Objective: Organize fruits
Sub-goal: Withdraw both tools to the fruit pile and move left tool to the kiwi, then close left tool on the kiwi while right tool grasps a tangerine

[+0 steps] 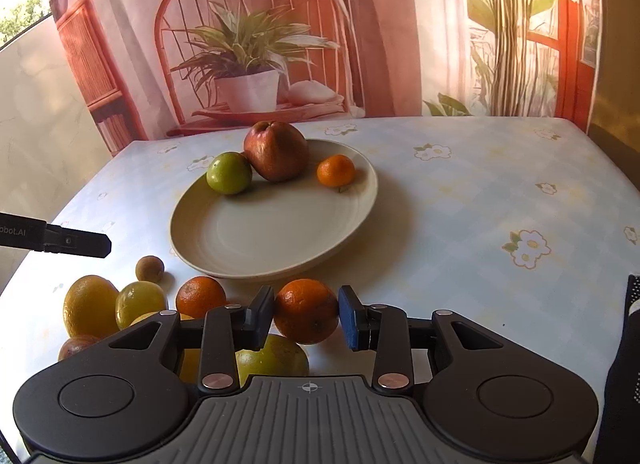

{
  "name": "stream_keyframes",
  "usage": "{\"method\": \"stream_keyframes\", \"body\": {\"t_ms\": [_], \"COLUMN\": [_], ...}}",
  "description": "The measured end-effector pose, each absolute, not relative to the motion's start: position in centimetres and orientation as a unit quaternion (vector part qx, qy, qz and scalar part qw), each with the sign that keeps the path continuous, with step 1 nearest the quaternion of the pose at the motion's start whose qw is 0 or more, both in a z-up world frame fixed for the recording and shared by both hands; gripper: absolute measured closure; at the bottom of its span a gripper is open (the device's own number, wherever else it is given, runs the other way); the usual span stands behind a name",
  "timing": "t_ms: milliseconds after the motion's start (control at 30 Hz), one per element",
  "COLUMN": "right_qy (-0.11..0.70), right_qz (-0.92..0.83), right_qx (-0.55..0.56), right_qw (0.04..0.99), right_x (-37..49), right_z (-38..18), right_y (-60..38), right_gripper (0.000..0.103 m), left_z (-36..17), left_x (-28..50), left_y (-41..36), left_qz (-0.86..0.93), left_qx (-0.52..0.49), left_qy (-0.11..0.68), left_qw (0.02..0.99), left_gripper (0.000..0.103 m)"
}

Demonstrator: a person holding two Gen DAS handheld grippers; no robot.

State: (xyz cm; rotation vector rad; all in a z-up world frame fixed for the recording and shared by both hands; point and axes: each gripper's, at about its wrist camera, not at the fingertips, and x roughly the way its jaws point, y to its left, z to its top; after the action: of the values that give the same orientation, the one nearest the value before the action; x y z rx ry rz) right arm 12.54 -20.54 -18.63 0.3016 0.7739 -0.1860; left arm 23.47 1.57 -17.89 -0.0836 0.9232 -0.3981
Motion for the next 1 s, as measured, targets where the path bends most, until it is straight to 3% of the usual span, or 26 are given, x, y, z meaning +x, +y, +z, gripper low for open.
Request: {"method": "stream_keyframes", "body": {"t_ms": [700,767,1000], "right_qy": [0.37,0.37,0.368], "right_qz": [-0.088,-0.088,-0.088], "right_qx": [0.173,0.174,0.195], "right_qw": [0.909,0.909,0.905], "right_x": [12.2,12.3,12.2], "right_z": [-19.6,-19.6,-20.0], "right_y": [-21.6,-21.6,-22.0], "right_gripper": [0.07,0.07,0.065], "left_z": [-21.9,-21.9,-21.4], "left_x": [26.8,26.7,26.0], "left_y": [-0.8,-0.9,-0.9], "left_qz": [-0.204,-0.203,-0.209], "left_qx": [-0.023,-0.014,0.001], "left_qy": [0.498,0.497,0.48], "left_qw": [0.843,0.843,0.852], "left_gripper": [0.064,0.076,0.076]}}
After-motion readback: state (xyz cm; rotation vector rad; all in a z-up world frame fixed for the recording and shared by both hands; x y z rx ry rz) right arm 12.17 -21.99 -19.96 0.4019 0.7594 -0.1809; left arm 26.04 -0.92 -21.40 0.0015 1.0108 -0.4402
